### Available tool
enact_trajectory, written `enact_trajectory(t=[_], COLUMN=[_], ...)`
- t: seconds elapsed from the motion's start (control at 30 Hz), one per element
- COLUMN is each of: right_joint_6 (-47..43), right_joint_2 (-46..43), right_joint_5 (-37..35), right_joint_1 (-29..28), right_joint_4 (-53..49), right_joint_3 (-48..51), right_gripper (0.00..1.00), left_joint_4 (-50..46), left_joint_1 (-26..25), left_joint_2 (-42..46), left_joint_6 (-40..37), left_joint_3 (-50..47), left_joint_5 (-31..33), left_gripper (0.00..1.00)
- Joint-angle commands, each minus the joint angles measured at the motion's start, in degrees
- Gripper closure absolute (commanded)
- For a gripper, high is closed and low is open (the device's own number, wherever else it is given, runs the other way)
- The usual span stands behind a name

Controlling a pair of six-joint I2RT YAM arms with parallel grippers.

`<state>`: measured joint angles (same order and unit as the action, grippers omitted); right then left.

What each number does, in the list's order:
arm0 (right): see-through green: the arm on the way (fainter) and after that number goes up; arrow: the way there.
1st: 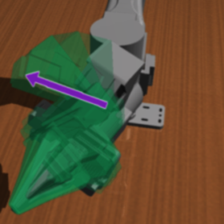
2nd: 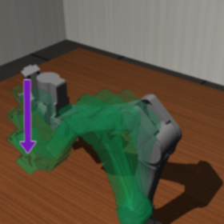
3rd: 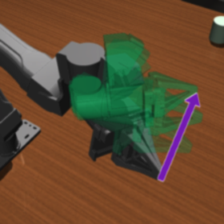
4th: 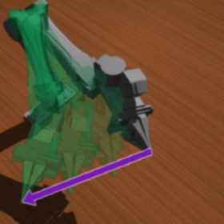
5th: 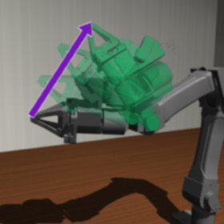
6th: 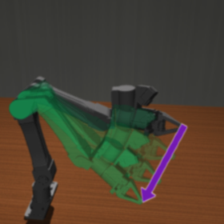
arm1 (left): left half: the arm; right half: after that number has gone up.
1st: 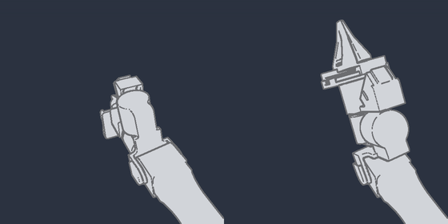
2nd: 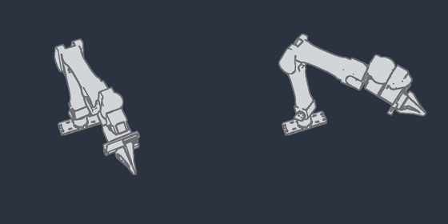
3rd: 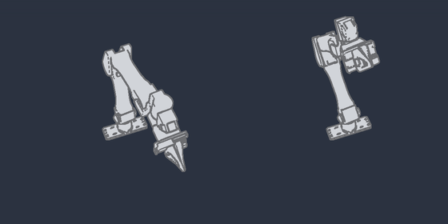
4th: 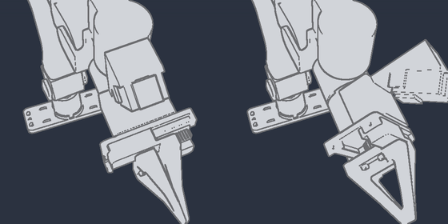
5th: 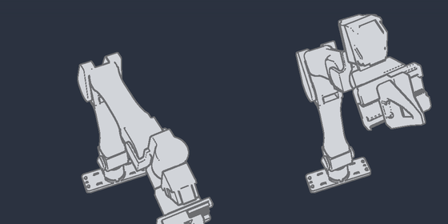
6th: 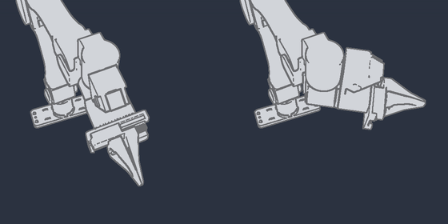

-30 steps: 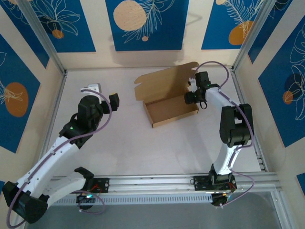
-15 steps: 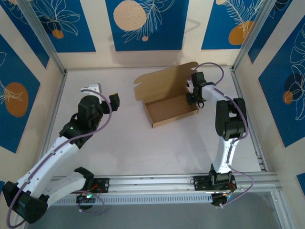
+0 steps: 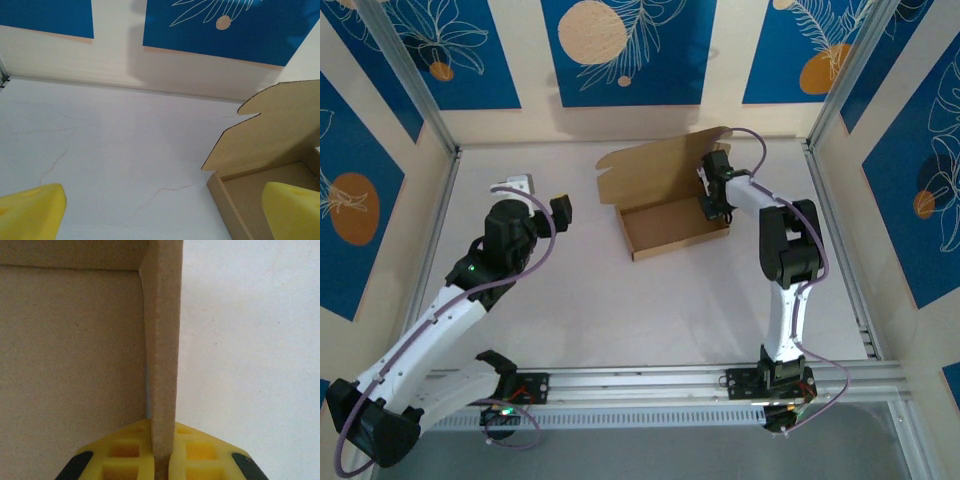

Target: Fold the paper box

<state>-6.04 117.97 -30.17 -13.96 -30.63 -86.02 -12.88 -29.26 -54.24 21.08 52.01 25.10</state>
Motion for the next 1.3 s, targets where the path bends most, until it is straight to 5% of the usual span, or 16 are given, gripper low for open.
enact_trajectory(t=[0.0, 0.5, 0.8, 1.03, 1.27], right_joint_6=[-4.4, 2.4, 14.9, 23.1, 27.2], right_joint_2=[0.9, 0.9, -10.9, -16.6, -31.9], right_joint_5=[-11.2, -11.6, 1.2, 4.1, 7.8], right_joint_1=[-1.5, -4.5, -5.3, -7.7, -7.5], right_joint_4=[-0.1, -3.7, -3.9, -1.0, 7.9], right_joint_3=[1.6, 1.9, 10.1, 17.6, 28.5], right_gripper=[1.0, 1.0, 0.8, 0.43, 0.4], left_joint_4=[1.0, 0.1, -10.3, -16.9, -16.6], left_joint_1=[0.6, 0.6, 0.6, 0.4, -2.3], left_joint_2=[0.3, 0.0, -4.7, -16.3, -24.8], left_joint_6=[0.3, 0.0, 2.1, 1.7, -0.6], left_joint_3=[-0.2, 0.0, 5.7, 9.0, 11.0], left_joint_5=[-0.4, -0.3, -7.1, -19.4, -20.2], left_gripper=[0.0, 0.0, 0.0, 0.15, 0.11])
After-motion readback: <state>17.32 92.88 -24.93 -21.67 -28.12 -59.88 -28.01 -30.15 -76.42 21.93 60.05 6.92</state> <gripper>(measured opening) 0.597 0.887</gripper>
